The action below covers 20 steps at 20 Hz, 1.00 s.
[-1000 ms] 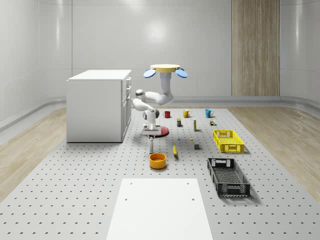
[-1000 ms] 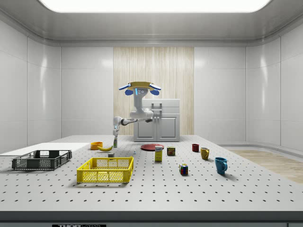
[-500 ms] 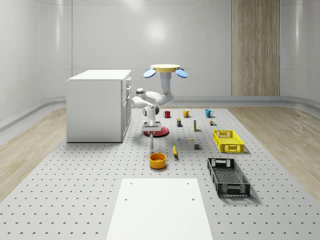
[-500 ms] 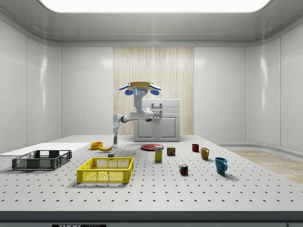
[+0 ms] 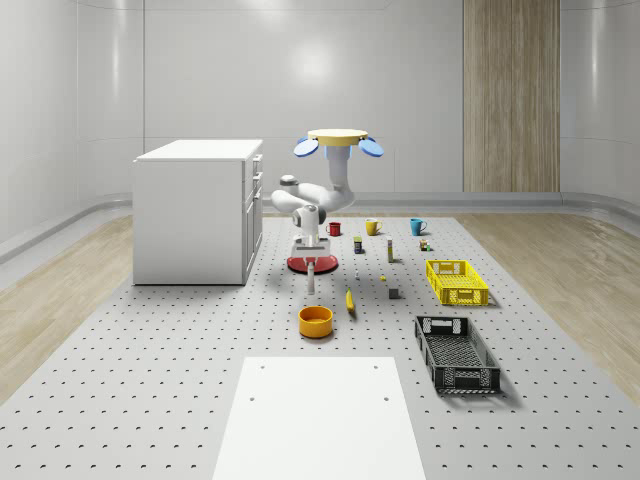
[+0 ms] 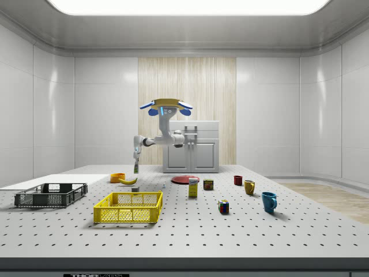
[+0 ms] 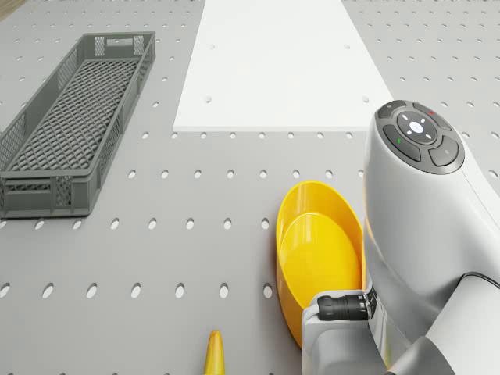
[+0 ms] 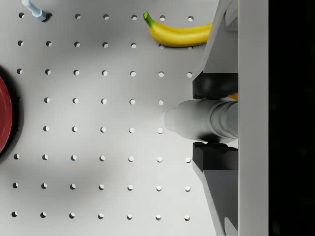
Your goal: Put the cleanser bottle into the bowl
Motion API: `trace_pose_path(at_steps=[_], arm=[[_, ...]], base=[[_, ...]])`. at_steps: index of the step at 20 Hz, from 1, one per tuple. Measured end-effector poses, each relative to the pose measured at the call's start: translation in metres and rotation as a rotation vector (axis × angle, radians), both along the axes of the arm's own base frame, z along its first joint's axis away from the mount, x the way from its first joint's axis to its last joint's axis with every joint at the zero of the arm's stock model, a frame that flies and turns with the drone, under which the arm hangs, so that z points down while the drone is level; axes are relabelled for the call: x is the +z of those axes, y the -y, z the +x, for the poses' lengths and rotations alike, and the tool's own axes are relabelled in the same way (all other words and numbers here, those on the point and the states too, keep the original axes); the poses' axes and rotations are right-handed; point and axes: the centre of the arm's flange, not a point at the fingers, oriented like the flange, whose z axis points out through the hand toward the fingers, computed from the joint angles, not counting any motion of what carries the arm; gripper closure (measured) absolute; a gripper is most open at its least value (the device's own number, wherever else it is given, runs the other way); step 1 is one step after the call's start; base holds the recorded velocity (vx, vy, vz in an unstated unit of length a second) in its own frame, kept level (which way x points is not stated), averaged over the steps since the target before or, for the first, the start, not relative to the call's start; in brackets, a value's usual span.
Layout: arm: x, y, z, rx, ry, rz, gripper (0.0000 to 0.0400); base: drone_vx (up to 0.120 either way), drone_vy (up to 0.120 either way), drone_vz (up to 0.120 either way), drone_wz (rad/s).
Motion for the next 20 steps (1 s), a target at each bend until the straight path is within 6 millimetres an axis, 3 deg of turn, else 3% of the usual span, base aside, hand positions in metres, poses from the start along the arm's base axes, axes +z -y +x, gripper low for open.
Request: trace_pose_path(at_steps=[6, 20], arm=[[-0.0046, 0.0, 0.0, -0.007, 0.0, -0.001, 0.0271], [-0.0061, 0.0, 0.0, -0.014, 0.0, -0.003, 0.0271]], base=[[0.047, 0.0, 0.08, 0.0], [0.12, 0.0, 0.0, 0.0]])
